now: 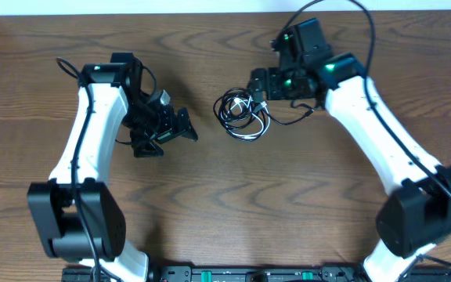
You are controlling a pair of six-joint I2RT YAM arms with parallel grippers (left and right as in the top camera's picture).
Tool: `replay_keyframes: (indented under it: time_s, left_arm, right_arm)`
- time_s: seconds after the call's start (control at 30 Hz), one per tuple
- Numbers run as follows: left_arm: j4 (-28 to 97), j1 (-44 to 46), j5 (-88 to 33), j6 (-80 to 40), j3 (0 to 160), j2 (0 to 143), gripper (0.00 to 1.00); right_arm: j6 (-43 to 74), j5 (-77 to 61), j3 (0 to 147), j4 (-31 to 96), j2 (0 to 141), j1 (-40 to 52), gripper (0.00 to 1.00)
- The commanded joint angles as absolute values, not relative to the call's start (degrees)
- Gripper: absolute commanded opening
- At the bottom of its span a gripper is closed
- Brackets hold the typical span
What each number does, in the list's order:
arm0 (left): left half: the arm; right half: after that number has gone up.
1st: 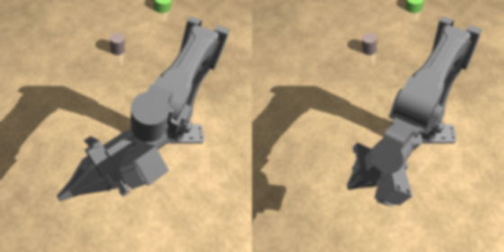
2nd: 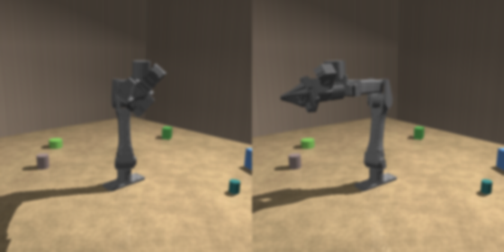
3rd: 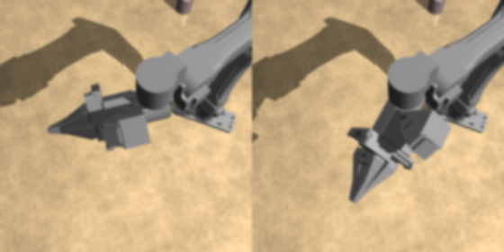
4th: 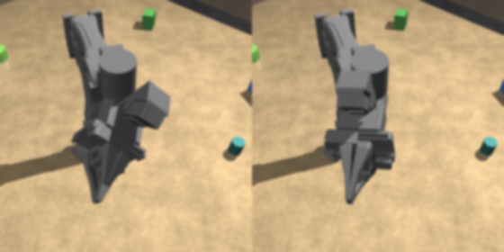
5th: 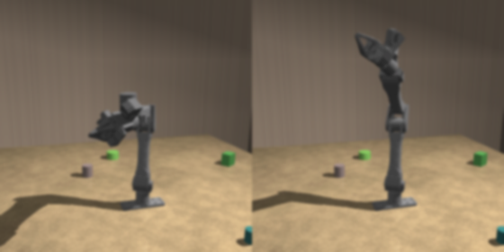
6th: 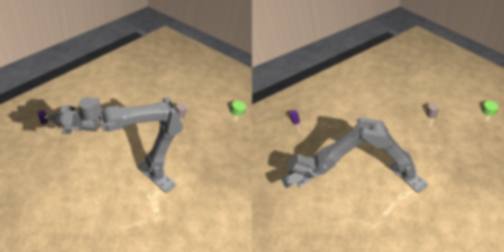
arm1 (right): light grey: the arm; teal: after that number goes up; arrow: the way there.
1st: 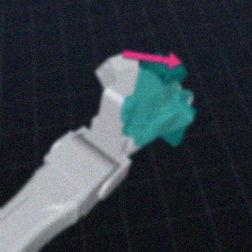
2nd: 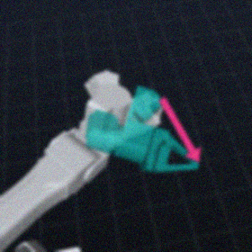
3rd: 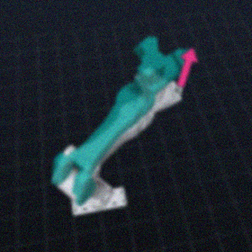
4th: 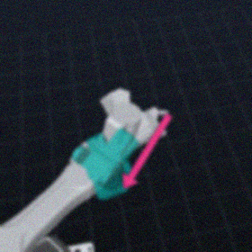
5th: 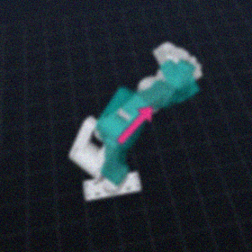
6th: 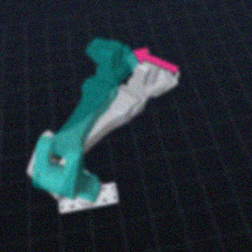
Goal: Untangle cables
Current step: 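Reach the right gripper to the cable bundle and grasp the white cable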
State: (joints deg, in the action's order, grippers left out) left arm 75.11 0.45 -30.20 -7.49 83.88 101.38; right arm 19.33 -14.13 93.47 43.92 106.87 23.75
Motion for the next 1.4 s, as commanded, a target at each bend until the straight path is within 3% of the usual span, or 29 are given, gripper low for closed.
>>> replay_keyframes:
  time_s: [0.0,0.17,0.23,0.27,0.33,0.47,0.53,0.63,0.83,1.1,1.37]
  left_arm:
    - [75.35,0.36,-28.64,-7.55,84.12,104.2,0.98]
    - [72.75,0.36,-28.67,-7.38,81.97,104.79,0.98]
    - [72.62,0.36,-28.67,-7.38,81.54,104.79,0.98]
    - [72.6,0.36,-28.64,-7.35,81.47,104.81,0.98]
    - [72.34,0.36,-28.67,-7.38,81.47,104.79,0.98]
    - [71.48,0.36,-28.69,-7.4,81.47,104.79,0.98]
    - [71.46,0.36,-28.69,-7.4,81.47,104.81,0.98]
    - [71.48,0.36,-28.69,-7.4,81.47,104.81,0.98]
    - [71.48,0.36,-28.69,-7.4,81.47,104.79,0.98]
    - [71.37,0.6,-29.36,-7.42,81.47,104.79,0.99]
    - [72.01,6.33,-29.3,-7.66,81.47,104.81,0.95]
  right_arm:
    - [20.45,-15.62,93.91,38.63,109.93,24.12,0.99]
    - [31.73,-15.2,93.91,34.35,117.43,24.1,0.98]
    - [33.43,-15.79,93.91,32.82,119.98,24.12,0.86]
    - [33.41,-17.65,93.91,31.7,121.43,24.34,0.72]
    - [33.43,-17.96,93.91,30.98,122.3,24.49,0.6]
    - [33.43,-17.47,93.91,30.35,122.87,24.43,0.43]
    - [33.41,-17.47,93.91,29.61,122.87,24.36,0.41]
    - [33.41,-17.47,93.91,29.02,122.87,24.38,0.25]
    - [33.41,-17.52,93.91,28.93,122.87,24.53,0.04]
    - [31.55,-31.68,96.86,29.1,117.34,24.21,0.01]
    - [27.99,-31.05,96.88,28.93,99.26,24.21,0.02]
